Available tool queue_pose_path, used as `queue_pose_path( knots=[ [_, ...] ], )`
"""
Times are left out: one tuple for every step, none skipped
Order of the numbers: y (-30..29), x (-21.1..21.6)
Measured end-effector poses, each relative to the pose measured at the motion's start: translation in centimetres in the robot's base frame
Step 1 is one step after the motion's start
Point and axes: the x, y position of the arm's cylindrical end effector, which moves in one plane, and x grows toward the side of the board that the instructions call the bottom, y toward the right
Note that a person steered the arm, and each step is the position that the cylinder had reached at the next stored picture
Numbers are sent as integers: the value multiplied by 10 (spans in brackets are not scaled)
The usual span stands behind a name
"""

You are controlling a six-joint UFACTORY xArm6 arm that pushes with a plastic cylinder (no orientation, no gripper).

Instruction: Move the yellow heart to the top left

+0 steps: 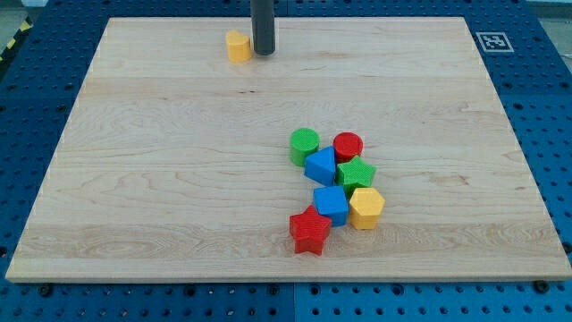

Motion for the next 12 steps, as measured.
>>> queue_pose_path(
  knots=[
    [0, 0],
    [5, -3],
    [7, 0],
    [7, 18],
    [7, 25],
    [7, 25],
    [0, 25],
    [-26, 20],
    [-43, 0],
    [-56, -20],
    [-65, -34],
    [-65, -42]
  ],
)
